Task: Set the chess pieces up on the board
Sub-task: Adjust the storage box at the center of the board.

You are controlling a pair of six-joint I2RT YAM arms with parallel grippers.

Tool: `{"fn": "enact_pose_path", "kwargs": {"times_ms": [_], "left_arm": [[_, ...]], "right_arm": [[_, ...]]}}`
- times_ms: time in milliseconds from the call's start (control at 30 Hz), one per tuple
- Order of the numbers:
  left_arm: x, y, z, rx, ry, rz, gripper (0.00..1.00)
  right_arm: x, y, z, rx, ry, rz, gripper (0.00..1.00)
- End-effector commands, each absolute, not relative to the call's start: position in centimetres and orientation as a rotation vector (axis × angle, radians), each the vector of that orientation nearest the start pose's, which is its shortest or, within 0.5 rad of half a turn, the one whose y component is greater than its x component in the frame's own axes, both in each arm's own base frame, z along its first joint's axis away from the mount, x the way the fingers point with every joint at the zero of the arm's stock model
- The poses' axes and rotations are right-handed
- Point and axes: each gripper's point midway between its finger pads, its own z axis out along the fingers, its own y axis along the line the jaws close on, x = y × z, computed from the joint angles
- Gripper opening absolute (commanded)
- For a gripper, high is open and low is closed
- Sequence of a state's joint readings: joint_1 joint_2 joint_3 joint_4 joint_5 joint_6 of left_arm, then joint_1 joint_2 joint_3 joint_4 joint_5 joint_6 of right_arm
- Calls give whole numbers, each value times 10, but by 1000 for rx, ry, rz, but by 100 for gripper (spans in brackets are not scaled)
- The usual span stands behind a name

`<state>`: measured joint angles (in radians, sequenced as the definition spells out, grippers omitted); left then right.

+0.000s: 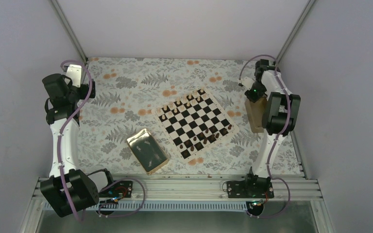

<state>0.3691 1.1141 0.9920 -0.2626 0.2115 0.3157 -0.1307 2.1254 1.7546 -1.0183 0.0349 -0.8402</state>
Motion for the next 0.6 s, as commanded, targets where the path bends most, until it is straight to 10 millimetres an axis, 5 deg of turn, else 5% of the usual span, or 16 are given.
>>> {"fn": "enact_pose_path", "kwargs": {"times_ms": [0, 267, 433, 567], "left_arm": [[364, 104, 299, 95, 1915, 269, 100], [362, 104, 299, 94, 1913, 271, 100], [364, 105, 297, 94, 1916, 272, 100], [365, 104, 297, 97, 1913, 268, 100]], "right_arm": [[449, -34, 63, -1106, 2784, -75, 4], [413, -16, 84, -1172, 2749, -43, 4], [375, -6, 111, -1171, 2722, 9, 4], [345, -4, 112, -1167, 2747, 22, 4]]}}
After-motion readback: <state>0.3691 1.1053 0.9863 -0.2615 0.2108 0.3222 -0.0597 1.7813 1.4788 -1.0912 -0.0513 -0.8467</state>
